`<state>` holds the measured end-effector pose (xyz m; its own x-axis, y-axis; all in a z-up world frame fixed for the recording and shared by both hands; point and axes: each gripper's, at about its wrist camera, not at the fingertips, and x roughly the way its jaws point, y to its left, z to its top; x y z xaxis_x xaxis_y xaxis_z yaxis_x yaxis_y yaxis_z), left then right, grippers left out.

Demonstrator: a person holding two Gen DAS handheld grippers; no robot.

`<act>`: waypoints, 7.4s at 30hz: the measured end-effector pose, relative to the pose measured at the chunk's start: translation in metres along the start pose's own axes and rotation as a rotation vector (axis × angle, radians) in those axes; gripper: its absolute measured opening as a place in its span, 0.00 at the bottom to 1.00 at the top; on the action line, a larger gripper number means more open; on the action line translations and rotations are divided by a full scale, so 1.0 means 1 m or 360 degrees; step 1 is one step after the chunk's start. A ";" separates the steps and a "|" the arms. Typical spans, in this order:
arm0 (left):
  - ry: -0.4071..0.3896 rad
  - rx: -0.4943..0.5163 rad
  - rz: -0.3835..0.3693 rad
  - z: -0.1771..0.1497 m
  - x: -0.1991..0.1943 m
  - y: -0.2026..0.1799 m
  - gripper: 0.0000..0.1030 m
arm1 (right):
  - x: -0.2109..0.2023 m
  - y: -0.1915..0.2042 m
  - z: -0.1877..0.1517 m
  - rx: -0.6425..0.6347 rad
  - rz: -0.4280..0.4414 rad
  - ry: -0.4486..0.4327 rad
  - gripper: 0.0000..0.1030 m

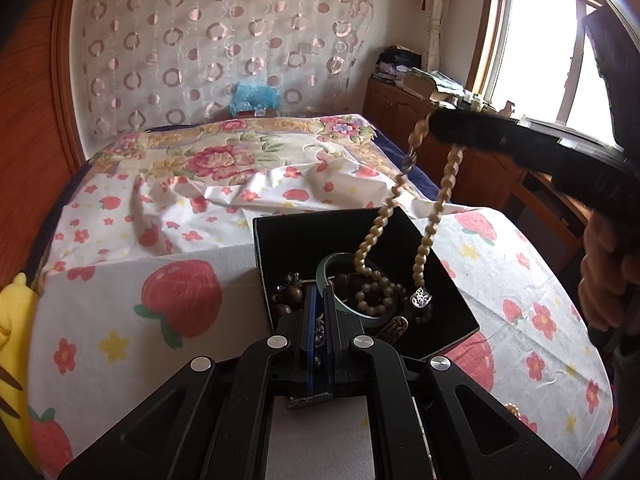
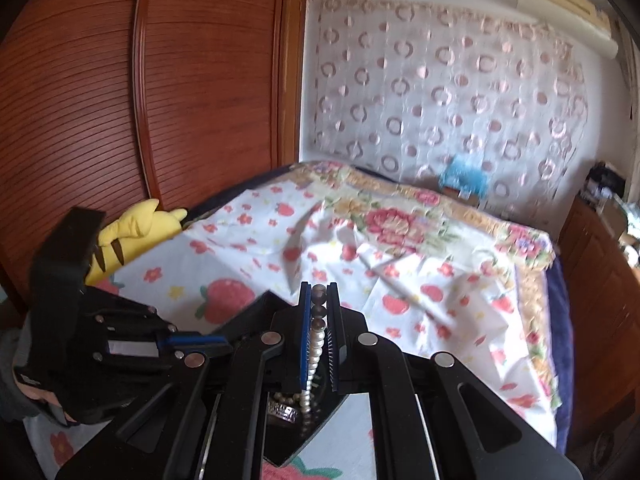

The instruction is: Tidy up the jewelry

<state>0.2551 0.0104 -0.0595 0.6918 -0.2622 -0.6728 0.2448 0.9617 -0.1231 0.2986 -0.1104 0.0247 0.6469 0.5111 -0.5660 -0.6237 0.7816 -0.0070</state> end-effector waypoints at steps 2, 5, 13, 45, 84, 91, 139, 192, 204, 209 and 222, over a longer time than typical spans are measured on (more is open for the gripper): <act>-0.0003 0.0004 -0.0002 -0.002 -0.001 -0.003 0.10 | 0.004 0.001 -0.005 0.0019 0.0009 0.0009 0.09; -0.0014 0.0031 0.0018 -0.002 -0.003 -0.007 0.13 | 0.006 0.001 -0.008 0.0032 0.0005 0.0009 0.09; -0.0044 0.0056 0.0031 -0.003 -0.020 -0.013 0.18 | -0.009 -0.007 -0.017 0.0088 -0.0020 -0.0025 0.09; 0.0245 0.0171 0.0030 -0.087 -0.028 -0.026 0.20 | -0.051 0.029 -0.182 0.0206 -0.0061 0.0431 0.22; 0.0223 0.0193 0.0075 -0.101 -0.040 -0.030 0.02 | -0.056 0.039 -0.193 0.0142 -0.0144 0.0428 0.21; 0.0197 0.0136 0.0075 -0.102 -0.048 -0.022 0.02 | -0.049 0.052 -0.188 0.0117 -0.0084 0.0432 0.05; -0.0109 0.0163 0.0012 -0.064 -0.100 -0.038 0.02 | -0.141 0.047 -0.007 -0.0108 -0.0214 -0.0185 0.05; -0.0109 0.0162 0.0102 0.018 -0.025 -0.012 0.02 | -0.019 0.009 0.012 -0.0072 -0.0050 -0.0044 0.05; -0.0090 0.0122 0.0109 0.018 -0.018 -0.006 0.07 | -0.015 0.004 -0.011 -0.0005 -0.0047 -0.0011 0.08; -0.0107 0.0118 0.0106 0.013 -0.026 -0.007 0.22 | -0.025 0.006 -0.030 0.0016 -0.0056 0.0010 0.08; -0.0042 0.0103 0.0050 -0.032 -0.060 -0.012 0.40 | -0.049 0.023 -0.098 0.0092 -0.0036 0.0136 0.18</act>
<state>0.1889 0.0174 -0.0404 0.7174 -0.2349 -0.6559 0.2654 0.9626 -0.0545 0.2099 -0.1523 -0.0286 0.6192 0.4623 -0.6347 -0.5812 0.8134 0.0255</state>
